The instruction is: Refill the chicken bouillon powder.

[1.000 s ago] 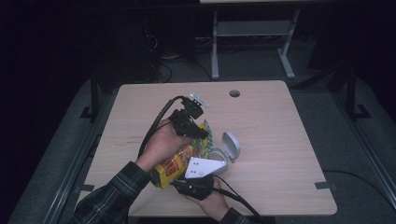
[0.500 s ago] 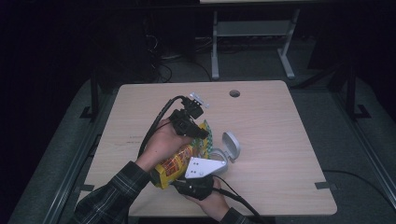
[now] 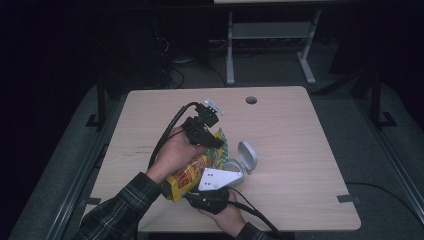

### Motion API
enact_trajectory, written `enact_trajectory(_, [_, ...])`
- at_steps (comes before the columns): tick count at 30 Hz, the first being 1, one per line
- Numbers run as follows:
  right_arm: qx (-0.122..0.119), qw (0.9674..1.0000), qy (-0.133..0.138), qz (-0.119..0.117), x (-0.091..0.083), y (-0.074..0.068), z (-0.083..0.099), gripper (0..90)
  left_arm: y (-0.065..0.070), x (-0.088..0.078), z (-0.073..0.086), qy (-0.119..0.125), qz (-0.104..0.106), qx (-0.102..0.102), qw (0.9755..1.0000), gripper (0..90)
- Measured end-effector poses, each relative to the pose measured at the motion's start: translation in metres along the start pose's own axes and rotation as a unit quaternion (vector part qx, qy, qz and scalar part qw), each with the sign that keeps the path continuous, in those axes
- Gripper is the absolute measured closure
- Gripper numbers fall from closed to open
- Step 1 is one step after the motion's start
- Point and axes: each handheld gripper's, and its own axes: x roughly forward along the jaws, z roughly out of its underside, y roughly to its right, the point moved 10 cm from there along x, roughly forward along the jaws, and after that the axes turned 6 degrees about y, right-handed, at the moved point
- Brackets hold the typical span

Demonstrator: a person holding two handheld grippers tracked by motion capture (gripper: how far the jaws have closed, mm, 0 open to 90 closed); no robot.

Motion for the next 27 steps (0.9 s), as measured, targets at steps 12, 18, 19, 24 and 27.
enact_trajectory(12, [0.001,1.0000,0.001,0.000,-0.0001,-0.0002,-0.0008,89.9,0.0001,0.0000,-0.0009,0.000,-0.001,0.000,1.0000,89.8])
enact_trajectory(18, [0.000,1.0000,0.002,0.001,-0.0006,0.0002,-0.0012,89.9,0.0009,-0.0006,-0.0013,-0.001,-0.001,0.002,1.0000,89.8])
enact_trajectory(19, [0.000,1.0000,0.002,0.001,-0.0006,0.0003,-0.0013,89.9,0.0011,-0.0006,-0.0014,-0.001,-0.001,0.002,1.0000,89.8])
enact_trajectory(24, [0.000,1.0000,0.003,0.002,-0.0005,0.0002,-0.0014,89.9,0.0008,0.0001,-0.0015,0.000,-0.003,0.002,1.0000,89.8])
enact_trajectory(27, [0.002,1.0000,0.003,0.002,-0.0003,0.0003,-0.0013,89.9,0.0006,0.0005,-0.0013,-0.002,-0.004,0.004,1.0000,89.8])
